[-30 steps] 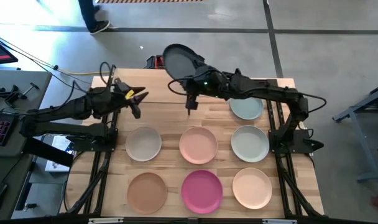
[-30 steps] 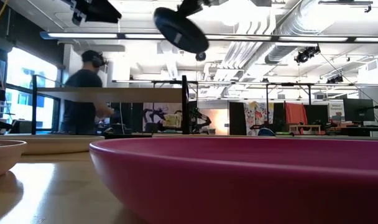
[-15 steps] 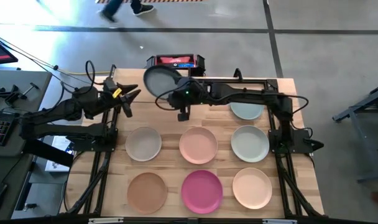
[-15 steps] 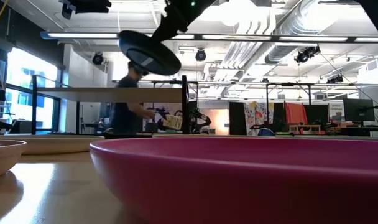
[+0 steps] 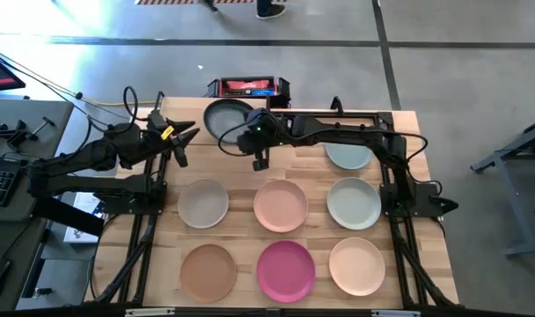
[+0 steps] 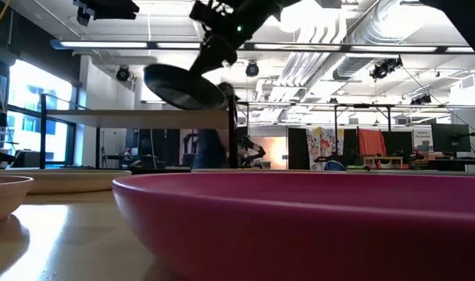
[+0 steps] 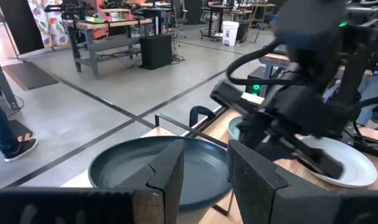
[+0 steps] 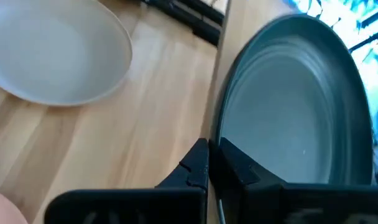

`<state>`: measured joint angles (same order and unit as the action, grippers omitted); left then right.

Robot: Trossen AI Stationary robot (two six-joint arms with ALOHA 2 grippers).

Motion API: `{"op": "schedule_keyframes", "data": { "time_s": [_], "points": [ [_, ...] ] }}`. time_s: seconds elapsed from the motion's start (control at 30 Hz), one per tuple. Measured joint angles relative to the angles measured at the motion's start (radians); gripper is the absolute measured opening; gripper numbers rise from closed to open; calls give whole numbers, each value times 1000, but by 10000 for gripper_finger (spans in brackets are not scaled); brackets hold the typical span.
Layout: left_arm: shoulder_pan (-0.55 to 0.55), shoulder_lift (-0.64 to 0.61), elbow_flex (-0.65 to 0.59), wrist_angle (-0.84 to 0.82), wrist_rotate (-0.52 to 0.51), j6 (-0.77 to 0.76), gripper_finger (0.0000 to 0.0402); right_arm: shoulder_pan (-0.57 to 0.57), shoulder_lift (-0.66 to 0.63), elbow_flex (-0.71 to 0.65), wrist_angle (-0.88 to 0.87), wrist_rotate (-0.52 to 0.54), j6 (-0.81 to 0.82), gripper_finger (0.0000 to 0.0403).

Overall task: Place and stack plates onto a shelf
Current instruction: Put the black plate on the shelf, then stack the light pink plate on the black plate on the shelf

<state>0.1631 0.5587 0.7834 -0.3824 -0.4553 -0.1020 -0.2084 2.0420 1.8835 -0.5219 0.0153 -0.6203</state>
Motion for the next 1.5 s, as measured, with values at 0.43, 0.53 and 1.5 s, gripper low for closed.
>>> {"op": "schedule_keyframes", "data": {
  "time_s": [0.43,0.53,1.5],
  "points": [
    [0,0,0,-14,0,0,113,-51,10,-1,-78,-28,5,0],
    [0,0,0,-13,0,0,113,-52,12,-1,-90,-4,-10,0],
    [0,4,0,-13,0,-28,113,-44,14,-1,-100,48,-85,59]
  ]
}}
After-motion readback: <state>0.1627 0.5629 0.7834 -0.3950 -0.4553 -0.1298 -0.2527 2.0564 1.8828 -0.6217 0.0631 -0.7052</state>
